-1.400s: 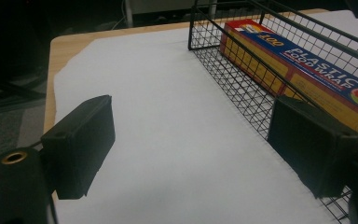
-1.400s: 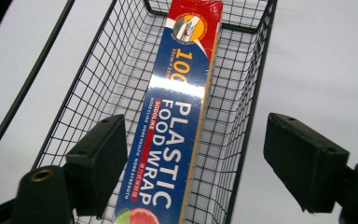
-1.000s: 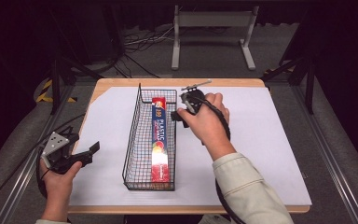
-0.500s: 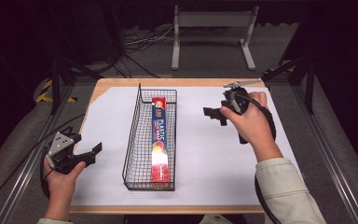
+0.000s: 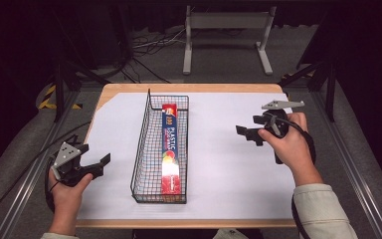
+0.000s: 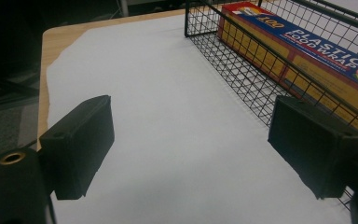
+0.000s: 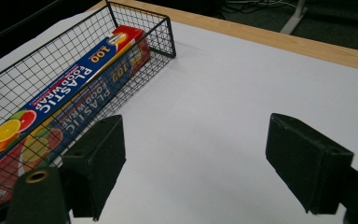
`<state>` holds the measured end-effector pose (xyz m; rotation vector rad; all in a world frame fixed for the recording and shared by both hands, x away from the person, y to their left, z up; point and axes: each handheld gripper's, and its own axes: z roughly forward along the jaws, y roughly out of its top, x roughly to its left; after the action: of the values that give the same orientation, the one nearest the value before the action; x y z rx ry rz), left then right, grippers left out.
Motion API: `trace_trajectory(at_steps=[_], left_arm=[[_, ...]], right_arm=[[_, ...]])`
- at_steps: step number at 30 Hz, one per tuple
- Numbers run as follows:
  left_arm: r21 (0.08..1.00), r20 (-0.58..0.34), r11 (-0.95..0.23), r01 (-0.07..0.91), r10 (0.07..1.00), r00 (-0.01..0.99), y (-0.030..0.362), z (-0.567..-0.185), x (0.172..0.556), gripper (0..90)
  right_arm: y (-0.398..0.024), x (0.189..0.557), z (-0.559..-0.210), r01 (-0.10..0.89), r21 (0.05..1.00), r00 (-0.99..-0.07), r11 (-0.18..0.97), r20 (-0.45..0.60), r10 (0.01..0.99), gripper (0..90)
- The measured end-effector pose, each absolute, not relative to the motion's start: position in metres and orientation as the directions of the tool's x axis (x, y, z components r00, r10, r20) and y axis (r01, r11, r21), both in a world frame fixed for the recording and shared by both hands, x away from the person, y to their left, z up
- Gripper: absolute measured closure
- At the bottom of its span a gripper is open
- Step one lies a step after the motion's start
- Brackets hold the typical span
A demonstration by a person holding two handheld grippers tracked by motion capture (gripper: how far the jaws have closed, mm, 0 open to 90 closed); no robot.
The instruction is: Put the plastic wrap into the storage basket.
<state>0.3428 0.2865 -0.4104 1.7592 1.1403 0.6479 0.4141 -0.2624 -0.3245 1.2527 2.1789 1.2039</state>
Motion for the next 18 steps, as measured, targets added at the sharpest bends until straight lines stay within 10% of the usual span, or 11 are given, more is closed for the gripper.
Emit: trace_trajectory(at_steps=[18], left_arm=[[0.883,-0.018,-0.212,0.420,0.877,0.479,0.282,-0.421,0.342,13.9]], right_arm=[[-0.292,0.393,-0.388,0.453,0.847,-0.617,0.279,0.072,0.784,17.4]])
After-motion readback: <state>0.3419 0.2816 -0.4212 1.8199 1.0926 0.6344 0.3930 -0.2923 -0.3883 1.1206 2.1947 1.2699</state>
